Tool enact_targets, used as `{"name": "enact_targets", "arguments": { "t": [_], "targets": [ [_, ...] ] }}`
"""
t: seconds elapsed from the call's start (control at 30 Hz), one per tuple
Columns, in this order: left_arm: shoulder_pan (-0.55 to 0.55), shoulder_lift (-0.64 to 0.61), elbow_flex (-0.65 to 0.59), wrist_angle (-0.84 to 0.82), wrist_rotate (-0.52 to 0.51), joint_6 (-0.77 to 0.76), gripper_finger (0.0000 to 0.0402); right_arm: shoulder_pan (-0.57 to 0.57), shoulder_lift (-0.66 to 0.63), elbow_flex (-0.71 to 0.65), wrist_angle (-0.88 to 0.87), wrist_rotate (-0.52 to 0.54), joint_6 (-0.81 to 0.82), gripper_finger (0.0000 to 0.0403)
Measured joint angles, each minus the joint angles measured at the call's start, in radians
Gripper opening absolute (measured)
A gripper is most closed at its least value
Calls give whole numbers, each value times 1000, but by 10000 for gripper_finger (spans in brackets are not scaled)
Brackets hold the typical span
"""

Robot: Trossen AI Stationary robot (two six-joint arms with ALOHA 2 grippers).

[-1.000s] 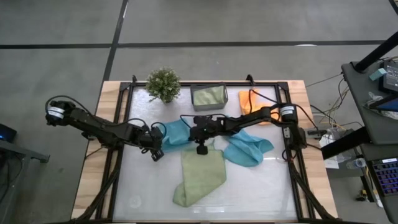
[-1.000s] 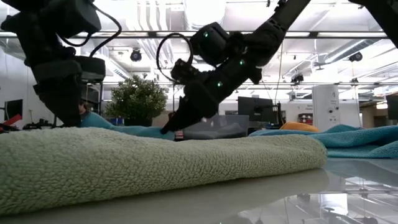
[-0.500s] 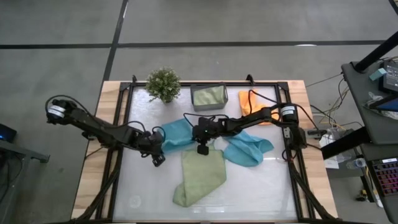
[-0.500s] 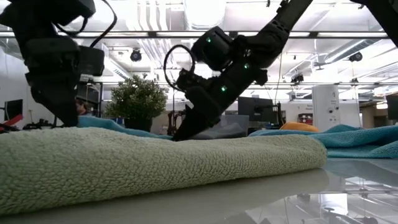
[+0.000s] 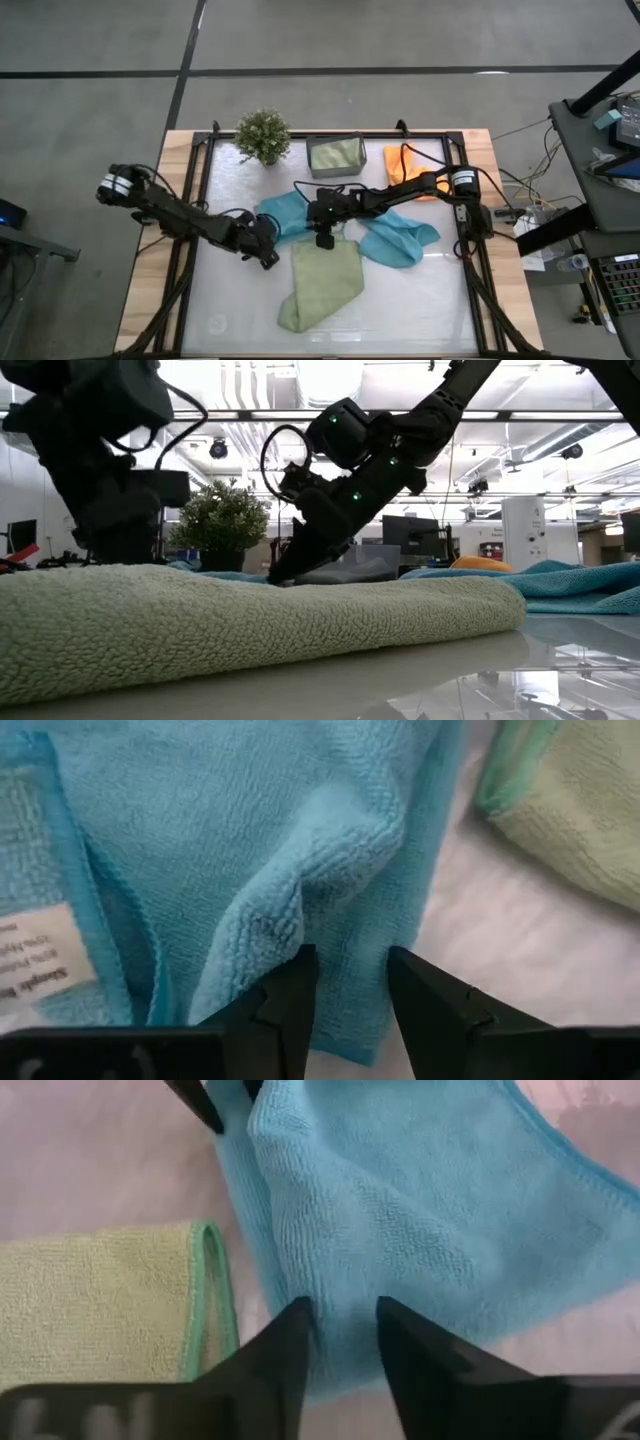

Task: Fold microfiber towels
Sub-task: Fold the left blue towel

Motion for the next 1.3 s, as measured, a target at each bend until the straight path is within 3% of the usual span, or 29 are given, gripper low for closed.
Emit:
{"name": "enact_targets", "arguments": {
  "t": [0.13,0.27,0.4,0.63,1.3],
  "targets": [
    [0,32,10,0,-13,1,116,8,5,4,26,0,-49,160],
    [0,15,6,-4,-10,5,116,25,33,4,54,0,-79,165],
    [1,-11,0,-28,-4,23,116,37,44,4,66,32,-97,133],
    [-1,-9,-7,-57,-4,21,116,34,24,6,58,35,-108,20],
    [-1,-18,-5,-124,4,21,116,39,-48,-1,-147,77,-149,9]
  ]
}}
